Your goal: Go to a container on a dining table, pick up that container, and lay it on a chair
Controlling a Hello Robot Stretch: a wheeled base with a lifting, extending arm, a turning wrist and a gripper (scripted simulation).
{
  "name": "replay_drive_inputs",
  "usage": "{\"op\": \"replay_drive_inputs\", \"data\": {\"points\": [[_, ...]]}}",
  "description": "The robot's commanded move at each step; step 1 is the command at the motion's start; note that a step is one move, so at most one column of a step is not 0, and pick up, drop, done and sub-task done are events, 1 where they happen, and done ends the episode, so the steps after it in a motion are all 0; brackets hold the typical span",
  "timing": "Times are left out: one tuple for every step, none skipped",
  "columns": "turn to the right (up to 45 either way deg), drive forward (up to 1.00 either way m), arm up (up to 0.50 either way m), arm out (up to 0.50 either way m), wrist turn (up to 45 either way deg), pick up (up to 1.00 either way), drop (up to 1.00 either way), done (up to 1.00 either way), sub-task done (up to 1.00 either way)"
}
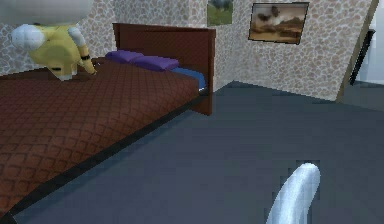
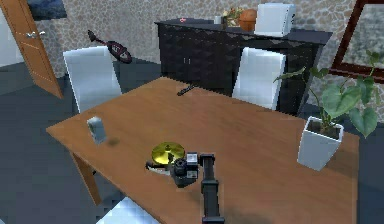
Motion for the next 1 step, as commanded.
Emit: {"op": "replay_drive_inputs", "data": {"points": [[0.0, 0.0, 0.0, 0.0, 0.0, 1.0, 0.0, 0.0, 0.0]]}}
